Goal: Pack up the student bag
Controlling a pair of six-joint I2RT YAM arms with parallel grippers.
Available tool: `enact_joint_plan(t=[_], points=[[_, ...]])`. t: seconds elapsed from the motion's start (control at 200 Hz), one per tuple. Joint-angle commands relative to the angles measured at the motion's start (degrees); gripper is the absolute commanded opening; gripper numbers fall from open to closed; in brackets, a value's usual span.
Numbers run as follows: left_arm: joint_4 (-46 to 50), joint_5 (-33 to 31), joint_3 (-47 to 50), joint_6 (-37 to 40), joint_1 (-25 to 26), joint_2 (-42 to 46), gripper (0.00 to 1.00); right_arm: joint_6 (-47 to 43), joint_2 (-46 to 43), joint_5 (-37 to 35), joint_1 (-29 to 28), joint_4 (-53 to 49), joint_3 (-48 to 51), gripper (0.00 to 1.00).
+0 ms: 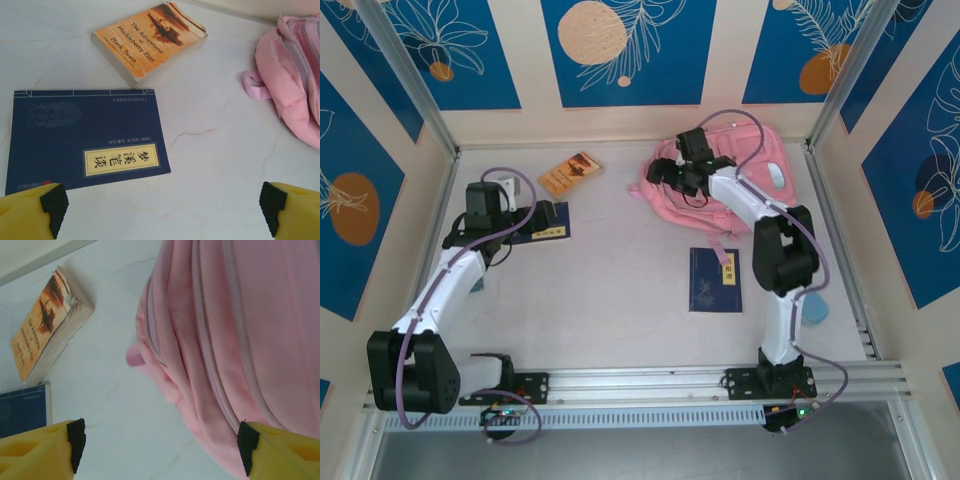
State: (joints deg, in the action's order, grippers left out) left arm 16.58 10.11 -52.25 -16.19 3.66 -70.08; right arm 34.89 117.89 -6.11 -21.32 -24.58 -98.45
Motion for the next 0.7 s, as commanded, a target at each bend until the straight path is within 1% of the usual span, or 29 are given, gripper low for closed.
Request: enact_joint_plan(t=[0.0, 0.045, 0.15, 0.215, 0.325, 0.405, 0.48, 0.695], points=[[3.08, 1.58, -1.98, -0.34, 0.46, 1.44, 1.00, 0.75, 6.20, -4.15, -0.61, -5.84, -9.19, 0.80], [3.23, 2.32, -1.89, -0.38, 0.41, 1.58, 1.00, 0.79, 9.50, -4.47, -0.48, -7.56, -13.27, 0.80], [3.77, 3.31, -1.72, -0.60, 0.45, 1.67, 1.00, -1.34, 17.06, -0.03, -0.80, -11.34, -21.49, 0.76], [4.73, 3.54, -1.95, -0.44, 0.47, 1.38, 1.00, -3.13, 19.37, 3.51, -1.64, -12.07, -23.24, 0.76], [5.24, 4.54, -2.14, -0.50, 0.43, 0.72, 1.00, -5.94, 20.54, 8.43, -3.57, -12.33, -22.31, 0.75], [5.49, 5.09, -2.65, -0.84, 0.47, 0.01, 1.00, -7.52, 19.96, 11.05, -5.11, -12.83, -19.39, 0.75], [5.50, 5.76, -3.05, -0.98, 0.47, -0.69, 1.00, -8.85, 17.65, 13.20, -6.70, -12.29, -14.55, 0.74], [5.74, 6.72, -4.30, -2.07, 1.10, -2.97, 1.00, -14.42, 5.92, 18.07, -13.13, -8.50, 5.96, 0.73]])
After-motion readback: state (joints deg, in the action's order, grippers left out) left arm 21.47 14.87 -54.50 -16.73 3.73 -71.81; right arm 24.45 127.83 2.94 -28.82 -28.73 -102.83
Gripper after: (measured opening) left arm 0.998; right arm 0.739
